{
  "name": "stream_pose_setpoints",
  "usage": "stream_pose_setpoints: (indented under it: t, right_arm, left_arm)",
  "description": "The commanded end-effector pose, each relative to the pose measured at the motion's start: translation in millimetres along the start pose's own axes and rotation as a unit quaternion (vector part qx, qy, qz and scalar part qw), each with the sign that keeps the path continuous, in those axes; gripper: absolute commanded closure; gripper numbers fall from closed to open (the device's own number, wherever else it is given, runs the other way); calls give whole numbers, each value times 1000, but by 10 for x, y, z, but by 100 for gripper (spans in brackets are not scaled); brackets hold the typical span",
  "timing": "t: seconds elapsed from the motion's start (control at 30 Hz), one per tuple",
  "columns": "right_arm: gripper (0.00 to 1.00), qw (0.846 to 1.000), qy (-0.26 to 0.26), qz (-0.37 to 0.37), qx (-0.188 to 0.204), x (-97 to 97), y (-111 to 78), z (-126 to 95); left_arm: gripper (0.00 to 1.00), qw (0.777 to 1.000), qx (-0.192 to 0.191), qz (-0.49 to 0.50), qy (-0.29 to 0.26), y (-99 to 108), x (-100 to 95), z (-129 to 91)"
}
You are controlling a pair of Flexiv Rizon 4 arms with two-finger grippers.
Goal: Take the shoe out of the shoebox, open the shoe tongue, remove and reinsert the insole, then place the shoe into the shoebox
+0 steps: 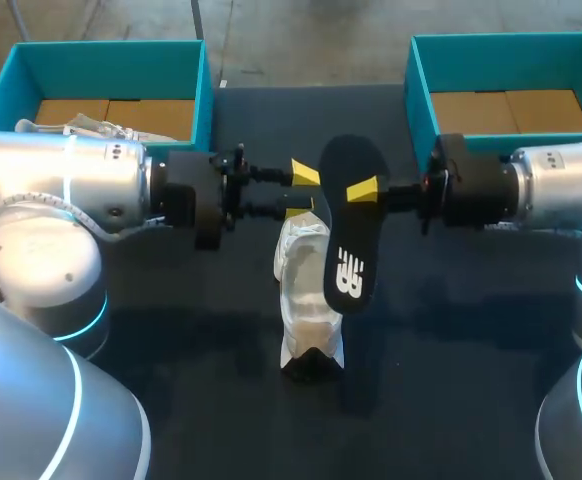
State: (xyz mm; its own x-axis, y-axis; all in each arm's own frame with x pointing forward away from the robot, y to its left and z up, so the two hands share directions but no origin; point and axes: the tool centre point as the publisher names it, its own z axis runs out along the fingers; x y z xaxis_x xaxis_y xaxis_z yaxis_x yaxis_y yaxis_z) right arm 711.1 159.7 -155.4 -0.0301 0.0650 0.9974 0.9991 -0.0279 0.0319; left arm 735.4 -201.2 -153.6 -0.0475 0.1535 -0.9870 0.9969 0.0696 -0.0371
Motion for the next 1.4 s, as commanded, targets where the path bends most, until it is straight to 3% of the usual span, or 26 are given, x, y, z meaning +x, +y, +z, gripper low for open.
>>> stream_pose_setpoints:
  t: [0.03, 0.1, 0.57, 1.4]
  right_arm:
    - [100, 1000, -1, 0, 2, -1, 13, 51]
    - [100, 1000, 0, 0, 3, 2, 12, 55]
    - [100, 1000, 3, -3, 7, 32, -18, 89]
    - [100, 1000, 15, 0, 10, -7, -74, 166]
  left_arm:
    - [60, 1000, -9, -1, -8, 29, 19, 83]
    - [65, 1000, -10, -2, -9, 35, 20, 106]
    - [76, 999, -22, -11, -21, 114, 1, 200]
    - [82, 999, -20, -21, -30, 109, -16, 381]
